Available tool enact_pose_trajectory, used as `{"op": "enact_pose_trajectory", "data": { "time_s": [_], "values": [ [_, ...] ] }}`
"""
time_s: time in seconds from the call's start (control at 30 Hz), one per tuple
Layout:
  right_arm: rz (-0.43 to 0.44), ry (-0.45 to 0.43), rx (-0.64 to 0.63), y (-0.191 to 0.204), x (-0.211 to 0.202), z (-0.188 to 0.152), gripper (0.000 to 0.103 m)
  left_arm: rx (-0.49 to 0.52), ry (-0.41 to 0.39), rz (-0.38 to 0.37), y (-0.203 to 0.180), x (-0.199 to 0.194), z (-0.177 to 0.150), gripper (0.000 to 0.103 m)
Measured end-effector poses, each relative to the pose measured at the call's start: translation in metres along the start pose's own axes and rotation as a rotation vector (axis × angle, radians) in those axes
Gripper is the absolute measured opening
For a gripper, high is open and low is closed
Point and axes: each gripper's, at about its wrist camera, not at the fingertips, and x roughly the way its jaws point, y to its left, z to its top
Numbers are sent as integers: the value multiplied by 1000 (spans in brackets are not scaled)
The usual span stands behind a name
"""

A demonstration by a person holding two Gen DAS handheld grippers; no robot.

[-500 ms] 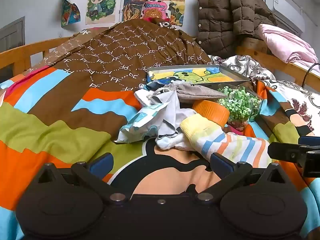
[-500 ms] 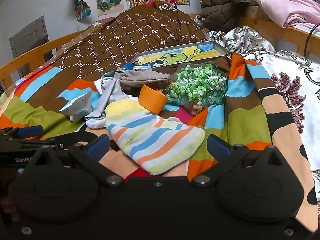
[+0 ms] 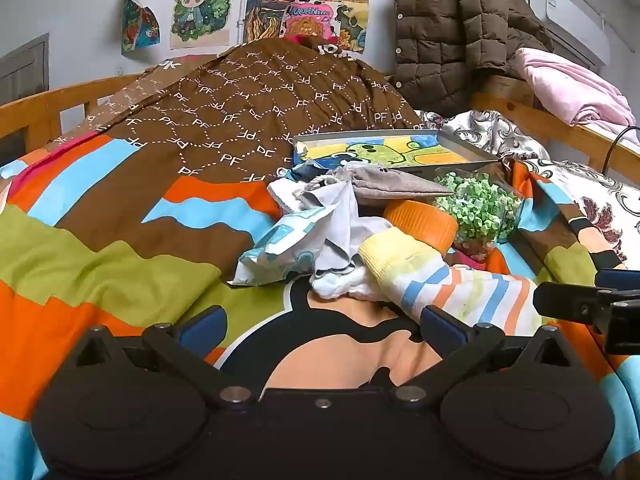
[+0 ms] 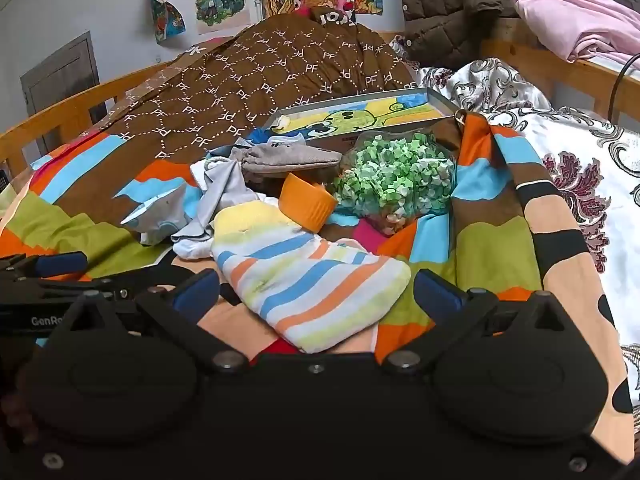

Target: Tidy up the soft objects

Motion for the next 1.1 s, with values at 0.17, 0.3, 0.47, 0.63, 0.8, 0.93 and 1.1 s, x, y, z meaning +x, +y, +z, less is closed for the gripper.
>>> {"op": "enact_pose_trajectory", "data": {
  "time_s": [0.17,0.3,0.47,0.63,0.8,0.93,1.1],
  "values": [
    [-1,0,-1,1,-1,-4,103,4,4,1,-3,1,0,102],
    [-2,-2,-4,2,-1,-4,103,5,4,0,-6,0,-1,102],
    [-2,-4,-6,1,-1,-4,103,3,4,0,-5,0,0,102],
    [-2,-6,-6,1,-1,-4,103,2,4,-2,-6,-2,0,102],
    [-1,-7,-8,1,-2,-5,103,2,5,-3,-6,-1,0,102],
    [-3,-9,-9,1,-2,-4,103,1,5,-3,-6,-2,0,102],
    [-3,-10,-8,1,-2,-4,103,1,5,-3,-5,-2,0,102]
  ]
}}
